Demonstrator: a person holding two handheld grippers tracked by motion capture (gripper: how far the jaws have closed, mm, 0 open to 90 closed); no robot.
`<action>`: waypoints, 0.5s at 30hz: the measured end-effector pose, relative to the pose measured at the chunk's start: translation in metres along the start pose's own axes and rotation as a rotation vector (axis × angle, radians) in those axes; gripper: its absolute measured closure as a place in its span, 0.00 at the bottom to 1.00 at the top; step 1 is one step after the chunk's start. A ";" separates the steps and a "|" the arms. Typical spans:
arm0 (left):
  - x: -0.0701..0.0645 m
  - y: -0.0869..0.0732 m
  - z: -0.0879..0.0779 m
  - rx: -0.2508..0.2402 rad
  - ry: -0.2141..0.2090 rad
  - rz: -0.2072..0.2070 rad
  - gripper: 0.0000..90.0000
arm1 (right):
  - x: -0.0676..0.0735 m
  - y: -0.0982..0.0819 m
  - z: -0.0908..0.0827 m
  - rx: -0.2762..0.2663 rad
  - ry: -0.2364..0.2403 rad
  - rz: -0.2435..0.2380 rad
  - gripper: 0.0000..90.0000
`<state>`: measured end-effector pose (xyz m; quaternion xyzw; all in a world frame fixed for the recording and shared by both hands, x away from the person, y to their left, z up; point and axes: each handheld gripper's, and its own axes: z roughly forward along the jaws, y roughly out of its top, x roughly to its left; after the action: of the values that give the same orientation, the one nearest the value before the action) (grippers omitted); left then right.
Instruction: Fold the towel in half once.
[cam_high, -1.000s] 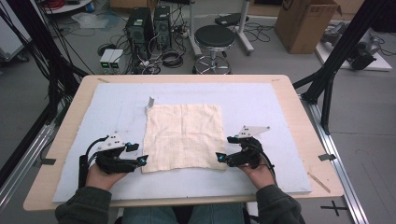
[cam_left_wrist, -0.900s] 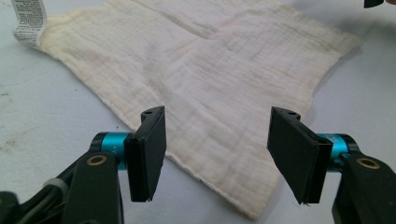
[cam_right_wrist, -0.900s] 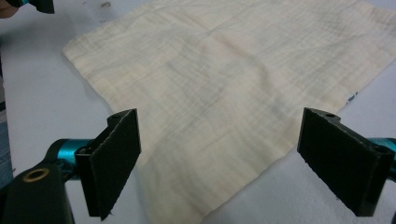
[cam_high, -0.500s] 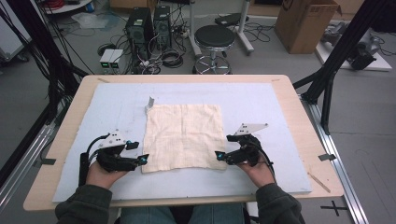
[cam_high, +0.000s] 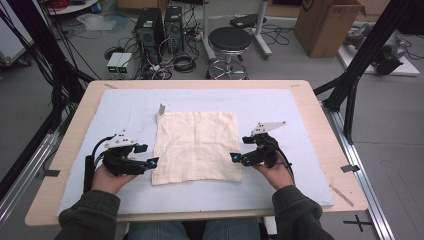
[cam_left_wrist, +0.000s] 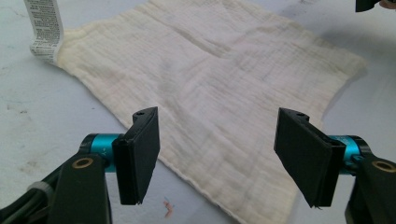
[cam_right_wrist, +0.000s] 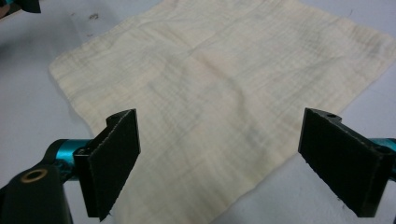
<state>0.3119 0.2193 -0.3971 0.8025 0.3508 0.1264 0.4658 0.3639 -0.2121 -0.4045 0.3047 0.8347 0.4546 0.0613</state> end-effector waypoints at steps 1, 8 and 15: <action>0.001 0.001 0.000 0.000 0.000 0.000 0.35 | -0.001 0.002 0.000 -0.002 -0.002 -0.005 0.14; 0.010 0.007 0.007 0.002 -0.009 -0.027 0.37 | -0.011 0.014 -0.001 -0.003 -0.004 -0.004 0.14; 0.018 0.030 0.011 -0.002 -0.002 -0.026 0.39 | -0.024 0.029 0.000 0.002 -0.021 -0.011 0.14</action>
<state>0.3443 0.2151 -0.3803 0.7976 0.3604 0.1199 0.4685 0.3964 -0.2145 -0.3858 0.3052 0.8360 0.4502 0.0724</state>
